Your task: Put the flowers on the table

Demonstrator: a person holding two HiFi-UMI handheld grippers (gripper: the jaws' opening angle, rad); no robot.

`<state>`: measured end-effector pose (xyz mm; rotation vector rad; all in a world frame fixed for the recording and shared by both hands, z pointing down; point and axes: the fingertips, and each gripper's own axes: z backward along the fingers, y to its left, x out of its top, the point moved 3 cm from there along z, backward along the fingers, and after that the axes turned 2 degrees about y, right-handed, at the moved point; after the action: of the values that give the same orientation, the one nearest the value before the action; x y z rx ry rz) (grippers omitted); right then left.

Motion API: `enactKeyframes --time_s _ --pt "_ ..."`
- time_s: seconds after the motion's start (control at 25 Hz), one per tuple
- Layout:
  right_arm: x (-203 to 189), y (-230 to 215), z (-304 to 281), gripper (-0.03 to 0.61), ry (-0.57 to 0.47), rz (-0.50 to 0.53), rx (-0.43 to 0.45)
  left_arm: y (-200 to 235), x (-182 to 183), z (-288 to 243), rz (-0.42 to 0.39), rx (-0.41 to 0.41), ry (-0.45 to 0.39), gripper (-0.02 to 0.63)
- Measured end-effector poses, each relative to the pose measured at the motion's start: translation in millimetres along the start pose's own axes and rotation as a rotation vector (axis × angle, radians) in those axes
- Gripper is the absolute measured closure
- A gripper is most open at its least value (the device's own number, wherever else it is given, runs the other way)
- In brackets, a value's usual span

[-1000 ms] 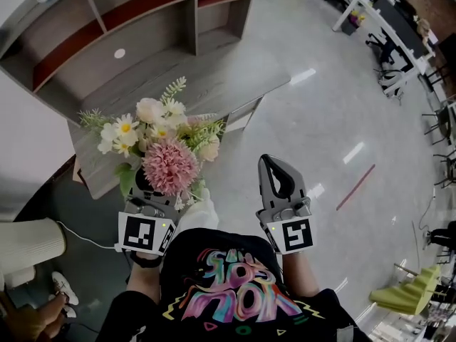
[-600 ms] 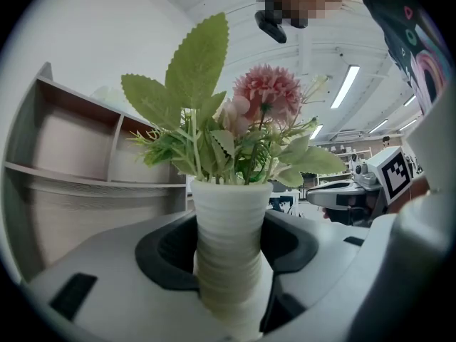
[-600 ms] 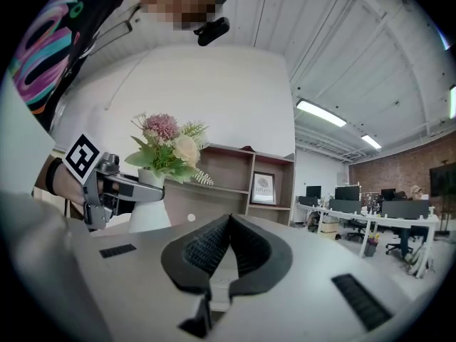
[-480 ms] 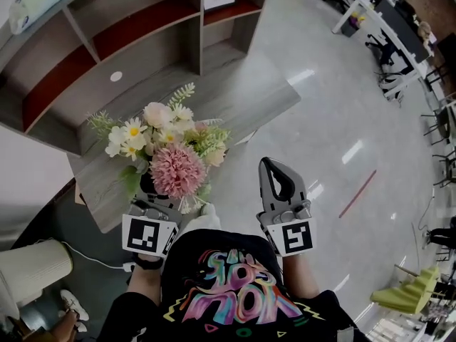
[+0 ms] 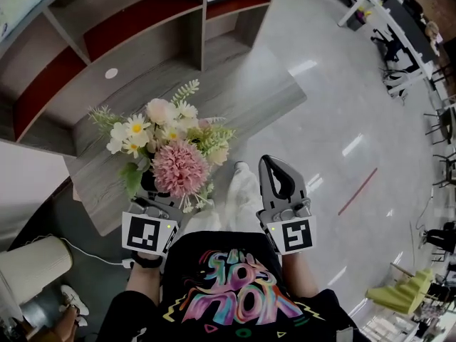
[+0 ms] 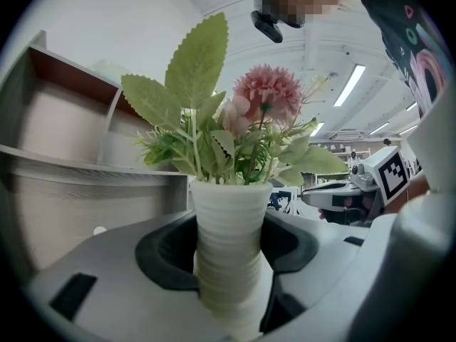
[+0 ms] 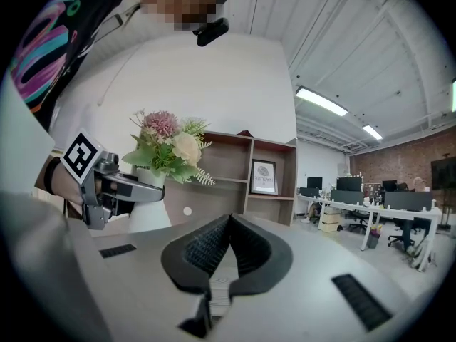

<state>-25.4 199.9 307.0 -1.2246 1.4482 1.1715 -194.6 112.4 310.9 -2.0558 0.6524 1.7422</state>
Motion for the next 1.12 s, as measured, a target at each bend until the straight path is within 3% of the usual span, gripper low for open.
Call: enactKeyframes --time_s 0.28,0.44,0.56,0.68,0.76,1.12 --pt "-18 -30 -30 0.565 -0.073 -0.011 0.085 -6 -23 -37 0.013 0.072 -0.017 0.359" --pt "-26 -116 -132 0.565 -0.061 0.01 0.13 33 -5 -156 0.015 0.109 -0.025 0.359" --pt "-13 -148 -196 0.565 -0.074 0.009 0.181 63 8 -210 0.016 0.154 -0.033 0.359" --pt "-3 -169 -219 0.565 -0.064 0.047 0.249 66 26 -231 0.02 0.206 -0.05 0.359" --pt "13 -186 -237 0.565 -0.123 0.024 0.289 66 39 -249 0.021 0.246 -0.056 0.359" --pt "15 -203 -283 0.565 -0.174 0.024 0.449 71 28 -275 0.058 0.391 -0.061 0.359"
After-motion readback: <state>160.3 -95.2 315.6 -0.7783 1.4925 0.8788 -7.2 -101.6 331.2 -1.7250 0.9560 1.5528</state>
